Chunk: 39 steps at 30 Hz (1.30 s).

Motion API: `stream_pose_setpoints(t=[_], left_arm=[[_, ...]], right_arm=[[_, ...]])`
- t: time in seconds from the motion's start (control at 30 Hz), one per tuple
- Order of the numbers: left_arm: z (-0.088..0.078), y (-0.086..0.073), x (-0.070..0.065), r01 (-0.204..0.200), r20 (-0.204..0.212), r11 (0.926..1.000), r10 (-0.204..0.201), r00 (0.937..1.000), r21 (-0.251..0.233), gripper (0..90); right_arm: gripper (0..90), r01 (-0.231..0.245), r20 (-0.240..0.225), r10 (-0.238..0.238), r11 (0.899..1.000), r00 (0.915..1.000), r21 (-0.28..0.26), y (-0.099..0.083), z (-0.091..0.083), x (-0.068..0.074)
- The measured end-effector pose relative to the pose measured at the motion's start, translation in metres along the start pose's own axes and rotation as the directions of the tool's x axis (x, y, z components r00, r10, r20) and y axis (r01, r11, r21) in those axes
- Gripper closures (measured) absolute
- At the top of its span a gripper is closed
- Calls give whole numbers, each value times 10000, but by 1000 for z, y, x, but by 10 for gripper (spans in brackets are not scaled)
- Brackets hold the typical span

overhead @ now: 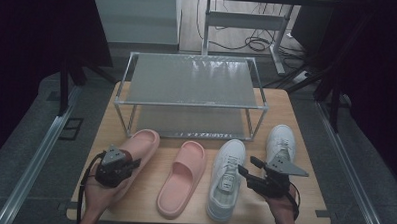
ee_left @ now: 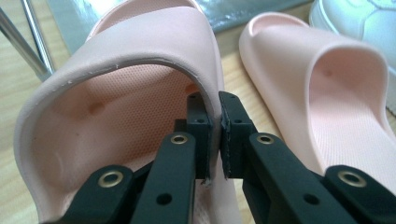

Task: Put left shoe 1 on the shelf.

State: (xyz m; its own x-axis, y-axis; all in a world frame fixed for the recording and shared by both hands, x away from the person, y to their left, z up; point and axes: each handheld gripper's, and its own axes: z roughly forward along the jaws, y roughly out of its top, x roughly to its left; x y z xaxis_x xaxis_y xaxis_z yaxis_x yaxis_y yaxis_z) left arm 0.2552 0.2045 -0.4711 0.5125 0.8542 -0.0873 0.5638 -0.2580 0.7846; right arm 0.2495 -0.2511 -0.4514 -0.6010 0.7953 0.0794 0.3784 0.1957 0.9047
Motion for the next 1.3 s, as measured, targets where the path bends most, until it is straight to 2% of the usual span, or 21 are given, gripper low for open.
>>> stream_pose_setpoints(t=[0.13, 0.37, 0.57, 0.83, 1.07, 1.3], left_arm=[[3, 8, 0, -36, -43, 10000, 36, 10000, -10, 846], [22, 29, -3, -283, -453, 9996, 286, 9986, 58, 845], [39, 44, -5, -472, -641, 9988, 480, 9968, 137, 846], [59, 57, -5, -506, -675, 9986, 513, 9964, 122, 846], [73, 62, -4, -438, -644, 9990, 445, 9969, 132, 846], [89, 75, -5, -550, -788, 9984, 555, 9953, 93, 846]], right_arm=[[425, -4, -6, 4, 10000, 10000, 24, 0, 0, 0], [425, 4, -13, -4, 10000, 10000, 29, 0, 0, 0], [425, -16, -14, 16, 10000, 10000, 57, -1, 1, 0], [425, -52, -26, 52, 10000, 10000, 75, -2, 2, -2], [425, -38, -48, 39, 9999, 10000, 108, -2, 2, -1], [426, -39, -40, 40, 9999, 10000, 129, -2, 3, -1]])
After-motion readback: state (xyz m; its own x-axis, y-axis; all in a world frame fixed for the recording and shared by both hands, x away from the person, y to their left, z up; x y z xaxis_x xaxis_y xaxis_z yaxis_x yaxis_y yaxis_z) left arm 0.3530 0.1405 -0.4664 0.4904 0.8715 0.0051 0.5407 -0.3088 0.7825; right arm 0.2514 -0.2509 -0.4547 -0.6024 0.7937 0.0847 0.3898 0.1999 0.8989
